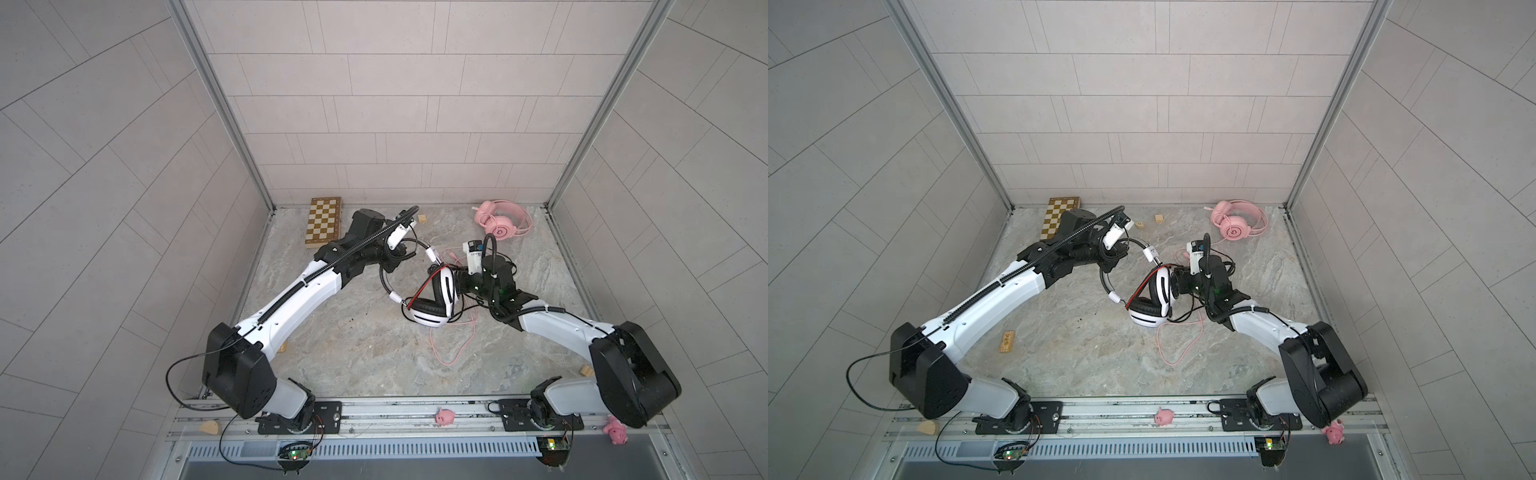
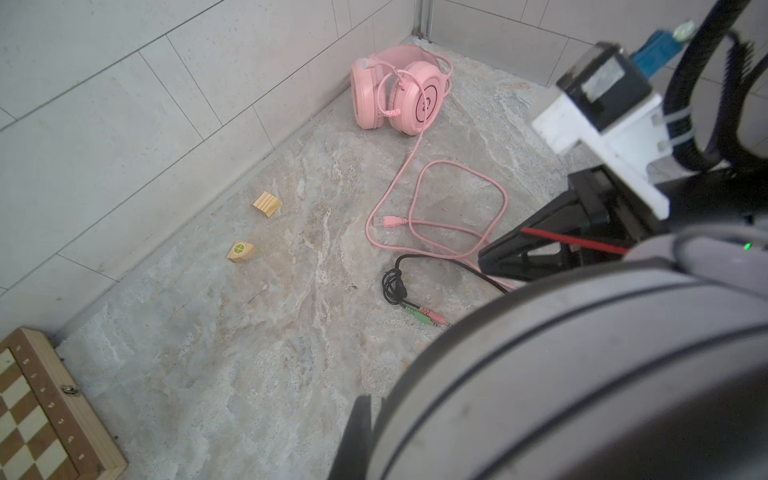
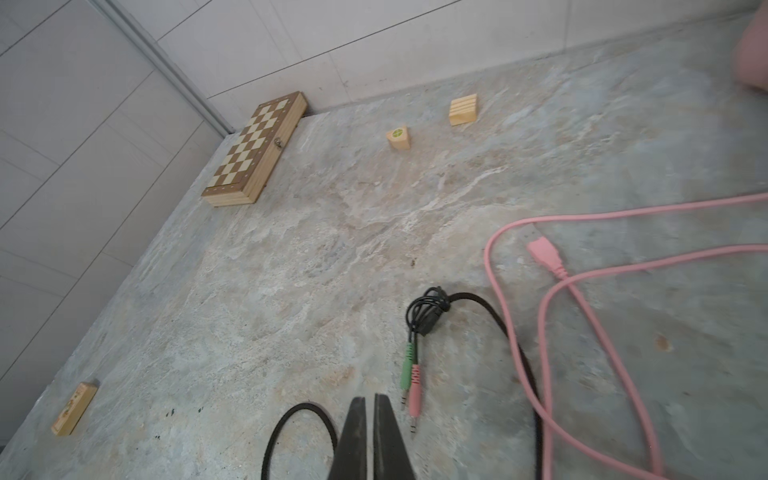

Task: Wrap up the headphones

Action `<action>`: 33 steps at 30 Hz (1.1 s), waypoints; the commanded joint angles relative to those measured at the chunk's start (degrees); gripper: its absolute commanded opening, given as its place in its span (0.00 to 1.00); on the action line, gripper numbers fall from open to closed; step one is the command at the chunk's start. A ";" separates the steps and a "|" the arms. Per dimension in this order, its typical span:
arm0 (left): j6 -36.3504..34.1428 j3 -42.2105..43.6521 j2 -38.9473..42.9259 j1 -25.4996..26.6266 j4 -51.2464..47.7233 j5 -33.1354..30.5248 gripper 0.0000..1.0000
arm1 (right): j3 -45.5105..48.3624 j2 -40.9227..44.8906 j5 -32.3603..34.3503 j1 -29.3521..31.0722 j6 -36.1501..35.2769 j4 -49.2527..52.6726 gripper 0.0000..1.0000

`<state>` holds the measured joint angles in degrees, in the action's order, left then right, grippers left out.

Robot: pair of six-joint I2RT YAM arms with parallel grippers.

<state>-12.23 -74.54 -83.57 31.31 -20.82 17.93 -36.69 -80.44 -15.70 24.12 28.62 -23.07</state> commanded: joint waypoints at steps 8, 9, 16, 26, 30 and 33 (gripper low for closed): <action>13.07 1.68 5.01 -0.21 14.46 11.41 0.00 | 0.91 -11.37 -7.19 1.89 6.55 -15.26 0.10; 13.19 2.30 5.72 -0.24 15.42 11.50 0.00 | 0.85 -12.77 -8.38 1.84 7.56 -16.35 0.11; 15.02 3.09 7.47 -2.19 17.58 12.21 0.00 | -1.53 -19.43 -12.52 2.16 11.40 -19.76 0.15; 35.74 10.69 7.66 -12.48 39.41 12.33 0.00 | -3.45 -21.38 -13.98 4.36 12.04 -18.79 0.10; 43.51 14.15 7.19 -15.96 47.70 7.97 0.00 | -4.85 -22.77 -14.49 6.24 12.07 -18.18 0.09; 47.23 15.91 7.54 -17.16 48.66 1.63 0.00 | -5.78 -23.45 -14.79 7.97 11.91 -17.65 0.08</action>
<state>25.74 -59.02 -77.45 14.83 17.23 24.75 -41.50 -102.96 -29.58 30.87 39.97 -40.82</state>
